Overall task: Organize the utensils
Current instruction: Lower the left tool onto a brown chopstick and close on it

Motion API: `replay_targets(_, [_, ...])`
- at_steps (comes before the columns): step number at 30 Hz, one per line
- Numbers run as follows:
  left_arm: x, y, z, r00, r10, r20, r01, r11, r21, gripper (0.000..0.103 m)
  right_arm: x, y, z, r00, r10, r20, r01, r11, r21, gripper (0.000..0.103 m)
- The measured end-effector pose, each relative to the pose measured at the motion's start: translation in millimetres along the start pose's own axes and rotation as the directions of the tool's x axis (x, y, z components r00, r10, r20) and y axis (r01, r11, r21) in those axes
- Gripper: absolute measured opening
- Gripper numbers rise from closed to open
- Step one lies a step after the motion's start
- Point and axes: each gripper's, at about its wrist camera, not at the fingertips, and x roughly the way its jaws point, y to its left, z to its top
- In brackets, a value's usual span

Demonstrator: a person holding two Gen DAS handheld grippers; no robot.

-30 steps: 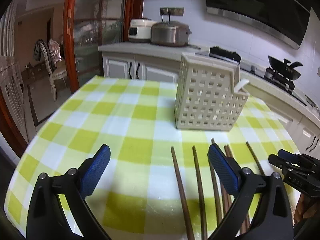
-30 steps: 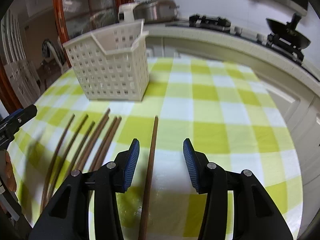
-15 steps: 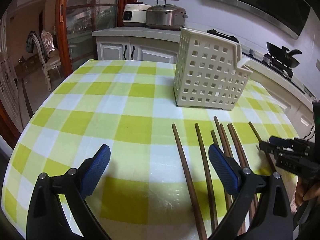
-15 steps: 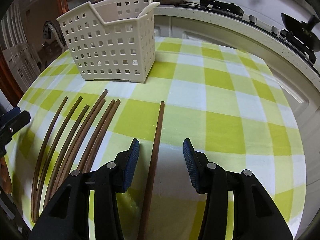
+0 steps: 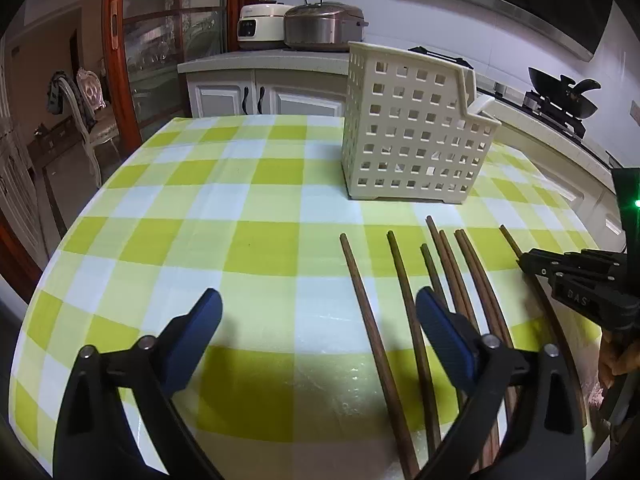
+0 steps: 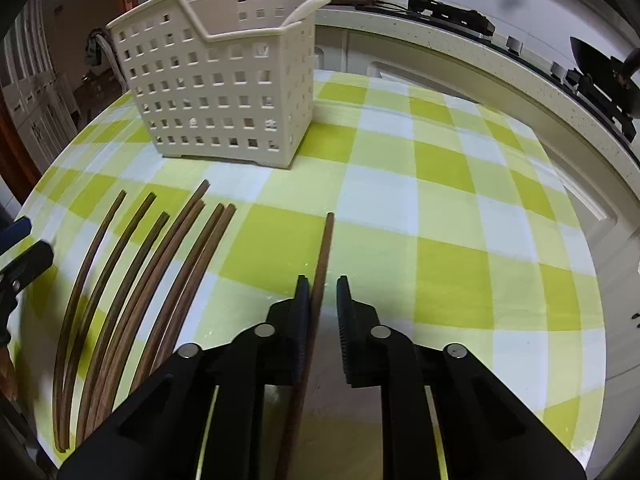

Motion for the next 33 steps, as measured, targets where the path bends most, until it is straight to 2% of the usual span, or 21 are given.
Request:
replay_targets(3, [3, -2, -1, 1.000, -0.011, -0.019, 0.011, 1.000, 0.006, 0.084, -2, 1, -3, 1.000, 0.000, 0.006, 0.000, 1.000, 0.000, 0.012])
replay_targets(7, [6, -9, -1, 0.999, -0.019, -0.033, 0.020, 0.999, 0.029, 0.082, -3, 0, -6, 1.000, 0.005, 0.013, -0.005, 1.000, 0.006, 0.012])
replay_targets(10, [13, -13, 1, 0.997, -0.039, -0.063, 0.041, 0.999, 0.034, 0.073, -3, 2, -7, 1.000, 0.003, 0.021, -0.003, 1.000, -0.008, 0.008])
replay_targets(15, [26, -15, 3, 0.992, -0.068, -0.109, 0.071, 0.997, 0.019, 0.055, -3, 1, -8, 1.000, 0.012, 0.027, -0.012, 1.000, -0.003, 0.008])
replay_targets(21, [41, -22, 9, 0.990, -0.032, -0.138, 0.038, 0.998, 0.043, 0.031, -3, 0, -9, 0.999, 0.019, 0.028, -0.020, 1.000, 0.002, 0.008])
replay_targets(23, [46, -23, 9, 0.987, -0.029, -0.157, 0.037, 0.998, 0.048, 0.026, -3, -2, -9, 0.999, 0.025, 0.030, -0.025, 1.000, 0.005, 0.008])
replay_targets(27, [46, -28, 7, 0.989, -0.008, -0.150, 0.019, 0.997, 0.076, 0.024, -4, -2, -9, 0.999, 0.027, 0.030, -0.027, 1.000, 0.003, 0.008])
replay_targets(30, [45, -32, 5, 0.990, 0.013, -0.143, 0.003, 0.994, 0.107, 0.009, -3, -2, -9, 0.999, 0.027, 0.032, -0.028, 1.000, 0.003, 0.008])
replay_targets(33, [45, -33, 5, 0.990, 0.009, -0.138, 0.007, 0.993, 0.114, 0.008, -3, -2, -9, 0.999, 0.027, 0.032, -0.027, 1.000, 0.002, 0.008])
